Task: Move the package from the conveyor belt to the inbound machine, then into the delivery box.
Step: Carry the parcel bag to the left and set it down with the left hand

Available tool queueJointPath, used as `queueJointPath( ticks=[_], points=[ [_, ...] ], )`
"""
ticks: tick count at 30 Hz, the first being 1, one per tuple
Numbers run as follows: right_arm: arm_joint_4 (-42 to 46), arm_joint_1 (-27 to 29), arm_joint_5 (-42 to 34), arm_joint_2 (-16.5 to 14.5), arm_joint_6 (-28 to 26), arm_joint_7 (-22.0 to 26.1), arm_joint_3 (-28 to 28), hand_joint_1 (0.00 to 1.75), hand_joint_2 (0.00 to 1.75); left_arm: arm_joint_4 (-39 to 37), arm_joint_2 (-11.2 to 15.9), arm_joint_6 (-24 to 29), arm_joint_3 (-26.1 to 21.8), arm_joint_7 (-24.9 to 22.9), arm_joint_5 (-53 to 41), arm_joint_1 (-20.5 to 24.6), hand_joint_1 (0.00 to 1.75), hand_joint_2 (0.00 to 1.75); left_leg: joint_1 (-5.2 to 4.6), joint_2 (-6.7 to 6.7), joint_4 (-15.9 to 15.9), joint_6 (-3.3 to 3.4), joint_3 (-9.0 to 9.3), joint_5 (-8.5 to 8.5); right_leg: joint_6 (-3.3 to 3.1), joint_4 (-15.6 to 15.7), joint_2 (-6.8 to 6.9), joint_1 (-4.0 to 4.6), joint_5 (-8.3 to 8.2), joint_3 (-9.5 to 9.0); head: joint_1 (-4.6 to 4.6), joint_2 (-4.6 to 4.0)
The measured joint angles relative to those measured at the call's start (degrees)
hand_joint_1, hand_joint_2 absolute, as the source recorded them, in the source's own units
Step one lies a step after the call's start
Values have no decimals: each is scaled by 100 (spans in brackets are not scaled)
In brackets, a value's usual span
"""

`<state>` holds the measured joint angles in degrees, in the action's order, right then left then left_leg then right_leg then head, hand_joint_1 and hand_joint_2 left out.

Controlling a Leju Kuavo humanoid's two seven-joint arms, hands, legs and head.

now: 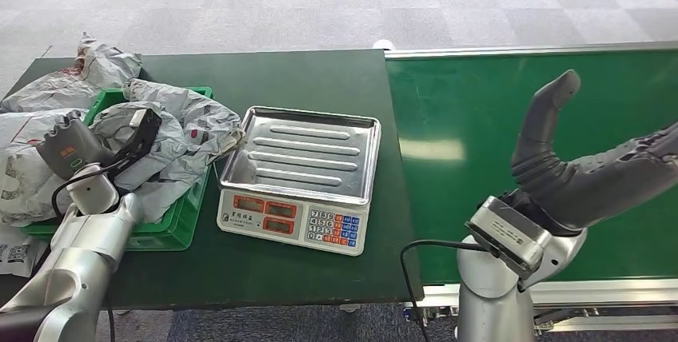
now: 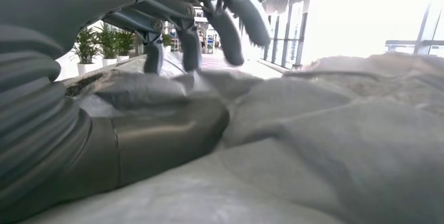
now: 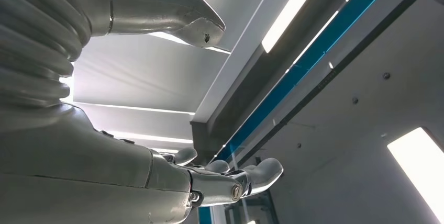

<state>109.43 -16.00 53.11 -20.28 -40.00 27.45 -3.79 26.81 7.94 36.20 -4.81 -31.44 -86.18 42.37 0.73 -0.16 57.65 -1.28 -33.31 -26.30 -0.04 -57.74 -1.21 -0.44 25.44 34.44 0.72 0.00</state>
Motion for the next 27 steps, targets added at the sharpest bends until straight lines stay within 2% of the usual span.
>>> queueJointPath(
  ticks=[3, 6, 7, 8, 9, 10, 13, 14, 15, 16, 18, 22, 27],
  points=[
    [3, 0, 6, 0, 0, -3, -2, 0, 175, -78, 28, 29, 0, 11, 5, 11, 0, 0, 0, 0, 0, 0, 0, 0, 0, 0, 0, 0, 0, 0, 0, 0],
    [3, -1, 32, 0, 1, -34, -6, 0, 175, 38, 28, 219, -35, 251, 48, -61, 0, 0, -1, 1, 0, 0, 0, 1, 0, 0, 0, 0, 0, -2, 0, 0],
    [3, -1, 32, 0, 1, -46, -9, 0, 175, 253, 7, 278, -86, 445, 83, -160, 0, 0, -1, 1, 1, 0, 0, 1, 0, 0, 0, 0, -1, -1, 0, 0],
    [3, -1, 19, 0, 2, -56, -11, 0, 175, 633, -73, 313, -199, 837, 171, -290, 0, 0, -1, -1, 3, 0, -2, 2, 0, 0, -3, 1, -1, 3, 1, 0],
    [2, -2, -1, 0, 1, -60, -13, 0, 175, 1151, -219, 341, -408, 1466, 372, -413, 0, 0, -1, -1, 7, 3, -12, 4, 2, 1, -4, 2, -2, 10, 1, 0],
    [0, -3, -19, 0, 1, -62, -14, 0, 175, 1692, -427, 362, -711, 2314, 724, -480, 0, 0, 1, 5, 11, 7, -26, 8, 4, 1, 0, 5, -4, 17, -2, 0],
    [-18, -14, -52, 0, 10, -54, -37, 0, 175, 3127, -1191, 397, -2129, 5824, 2318, -434, 0, 0, 2, 0, 15, 13, -49, 6, 10, 0, -3, 4, -9, 26, -7, 0],
    [-30, -16, -80, 0, 11, -28, -45, 0, 175, 3563, -1421, 397, -2609, 6723, 2848, -444, 0, 0, -3, -23, 14, 12, -38, -2, 11, 0, -24, -2, -9, 26, -4, 0],
    [-44, -18, -115, 0, 14, 4, -50, 0, 175, 4019, -1624, 396, -3011, 7284, 3319, -494, 0, 0, -6, -49, 13, 12, -26, -11, 12, 0, -48, -7, -10, 27, -2, 0],
    [-65, -20, -149, 0, 13, 43, -50, 0, 175, 4505, -1808, 399, -3315, 7507, 3767, -571, 0, 0, -8, -67, 14, 13, -16, -16, 12, 1, -67, -10, -10, 28, 0, 0],
    [-109, -27, -192, 0, 14, 103, -50, 0, 175, 5395, -2124, 405, -3512, 7393, 4374, -752, 0, 0, -3, -50, 15, 15, -17, -16, 15, 2, -52, -7, -2, 24, -2, 0],
    [-177, -37, -219, 0, 16, 168, -48, 0, 175, 6796, -2459, 407, -2950, 7228, 4882, -1072, 0, 0, 1, 36, 15, 19, -30, -9, 22, 3, 32, 3, 15, 2, -3, 0],
    [-198, -39, -133, 0, 17, 133, -48, 0, 175, 7718, -2646, 395, -2419, 7177, 5034, -1290, 0, 0, 0, 44, 14, 17, -28, -3, 23, 3, 37, 3, 13, -3, -3, 0]
  ],
)
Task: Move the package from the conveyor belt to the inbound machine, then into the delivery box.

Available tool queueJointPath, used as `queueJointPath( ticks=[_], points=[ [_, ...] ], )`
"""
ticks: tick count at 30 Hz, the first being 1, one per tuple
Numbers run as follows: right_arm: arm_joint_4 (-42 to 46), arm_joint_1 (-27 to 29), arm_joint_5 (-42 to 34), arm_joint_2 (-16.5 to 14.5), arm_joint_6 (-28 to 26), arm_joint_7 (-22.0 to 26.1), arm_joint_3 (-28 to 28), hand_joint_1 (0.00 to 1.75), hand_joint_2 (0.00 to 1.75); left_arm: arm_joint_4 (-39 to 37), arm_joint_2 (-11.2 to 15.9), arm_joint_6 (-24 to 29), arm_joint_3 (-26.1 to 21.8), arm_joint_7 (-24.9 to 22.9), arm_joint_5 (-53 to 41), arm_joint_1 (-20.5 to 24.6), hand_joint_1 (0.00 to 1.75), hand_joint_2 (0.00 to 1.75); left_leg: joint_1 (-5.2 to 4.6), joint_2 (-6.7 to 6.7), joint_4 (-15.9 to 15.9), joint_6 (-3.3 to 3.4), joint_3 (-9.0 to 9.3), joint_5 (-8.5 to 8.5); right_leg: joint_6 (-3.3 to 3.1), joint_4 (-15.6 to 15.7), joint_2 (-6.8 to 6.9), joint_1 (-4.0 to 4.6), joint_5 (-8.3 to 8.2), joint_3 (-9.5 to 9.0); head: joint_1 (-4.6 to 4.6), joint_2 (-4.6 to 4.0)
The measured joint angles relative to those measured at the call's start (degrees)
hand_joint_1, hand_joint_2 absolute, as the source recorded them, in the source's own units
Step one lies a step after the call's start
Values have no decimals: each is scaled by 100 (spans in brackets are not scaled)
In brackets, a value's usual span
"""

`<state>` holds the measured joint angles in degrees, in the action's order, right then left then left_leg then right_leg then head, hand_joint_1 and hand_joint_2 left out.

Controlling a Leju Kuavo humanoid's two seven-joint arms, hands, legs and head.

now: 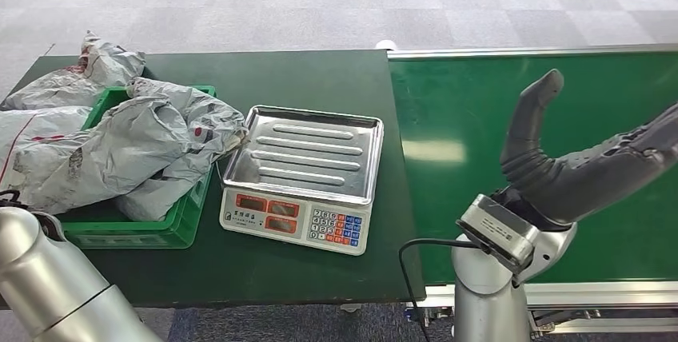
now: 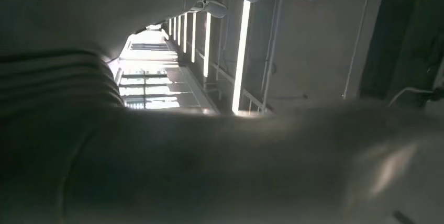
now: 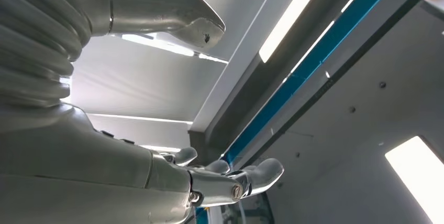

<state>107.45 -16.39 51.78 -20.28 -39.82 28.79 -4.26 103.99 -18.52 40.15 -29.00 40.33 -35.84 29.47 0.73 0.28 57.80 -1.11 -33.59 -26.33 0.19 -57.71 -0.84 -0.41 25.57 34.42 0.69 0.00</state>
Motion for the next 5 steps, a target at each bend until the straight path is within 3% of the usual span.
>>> queueJointPath(
  ticks=[2, 4, 5],
  points=[
    [0, 0, 14, 0, 0, -7, 0, 0, 175, 189, -39, -2, 124, -5, 16, -42, 0, 0, 0, 0, 0, -1, 0, 2, 0, 0, 0, 0, 0, -1, -1, 0],
    [0, 0, 12, 0, 0, -4, 1, 0, 175, 309, -66, -3, 207, -5, 72, -72, 0, 87, 0, 0, 0, -2, 3, 3, 0, 0, 0, 0, -1, -1, -1, 0],
    [0, 0, 11, 0, 0, -4, 1, 0, 175, 332, -71, -4, 224, -5, 90, -78, 0, 116, 0, 1, 0, -2, 3, 3, 0, 0, 0, 0, -1, -1, -1, 0]
  ],
)
